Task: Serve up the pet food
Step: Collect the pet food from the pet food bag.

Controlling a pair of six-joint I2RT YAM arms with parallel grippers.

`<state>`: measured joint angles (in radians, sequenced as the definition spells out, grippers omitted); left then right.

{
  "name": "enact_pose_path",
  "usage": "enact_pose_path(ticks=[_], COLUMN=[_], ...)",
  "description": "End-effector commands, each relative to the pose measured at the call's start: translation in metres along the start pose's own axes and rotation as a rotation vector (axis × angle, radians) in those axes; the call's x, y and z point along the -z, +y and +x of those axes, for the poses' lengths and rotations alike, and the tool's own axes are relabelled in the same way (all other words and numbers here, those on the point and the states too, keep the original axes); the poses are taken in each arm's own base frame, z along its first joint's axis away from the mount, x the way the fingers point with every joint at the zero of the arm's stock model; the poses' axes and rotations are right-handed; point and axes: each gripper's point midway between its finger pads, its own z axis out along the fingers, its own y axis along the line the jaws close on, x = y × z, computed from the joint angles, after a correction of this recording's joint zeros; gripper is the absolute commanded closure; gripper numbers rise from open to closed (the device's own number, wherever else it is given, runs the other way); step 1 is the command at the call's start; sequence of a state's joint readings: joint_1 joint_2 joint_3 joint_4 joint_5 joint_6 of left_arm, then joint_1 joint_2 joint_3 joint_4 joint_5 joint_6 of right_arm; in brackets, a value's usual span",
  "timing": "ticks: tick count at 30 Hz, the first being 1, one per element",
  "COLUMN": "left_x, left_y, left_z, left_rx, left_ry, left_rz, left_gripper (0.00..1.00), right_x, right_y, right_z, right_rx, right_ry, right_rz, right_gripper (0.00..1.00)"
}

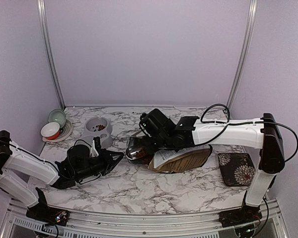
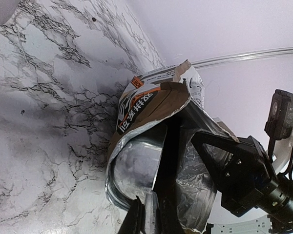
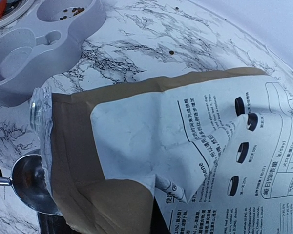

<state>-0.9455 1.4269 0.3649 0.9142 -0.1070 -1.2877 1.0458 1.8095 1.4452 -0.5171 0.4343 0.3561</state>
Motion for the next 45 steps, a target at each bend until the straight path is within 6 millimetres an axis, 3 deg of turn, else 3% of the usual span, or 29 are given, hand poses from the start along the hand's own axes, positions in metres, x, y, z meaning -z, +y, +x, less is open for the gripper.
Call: enact_pose_path(ticks=[1, 45], left_x=[0.005, 0.037], left_y=[-0.003, -0.045], left_z=[-0.01, -0.018], left_rx=[-0.035, 0.054], left_ry=[-0.048, -0.032], left_rz=[-0.012, 0.152], left_gripper=[1.0, 1.0], right_x=[0.018, 0.036], right_y=[-0.004, -0.021], right_z=[-0.046, -0.062], right_rx=[-0.054, -0.064], right_ry=[-0.126, -0.174], right_rz=[0.001, 0.026], right_gripper=[1.0, 1.0])
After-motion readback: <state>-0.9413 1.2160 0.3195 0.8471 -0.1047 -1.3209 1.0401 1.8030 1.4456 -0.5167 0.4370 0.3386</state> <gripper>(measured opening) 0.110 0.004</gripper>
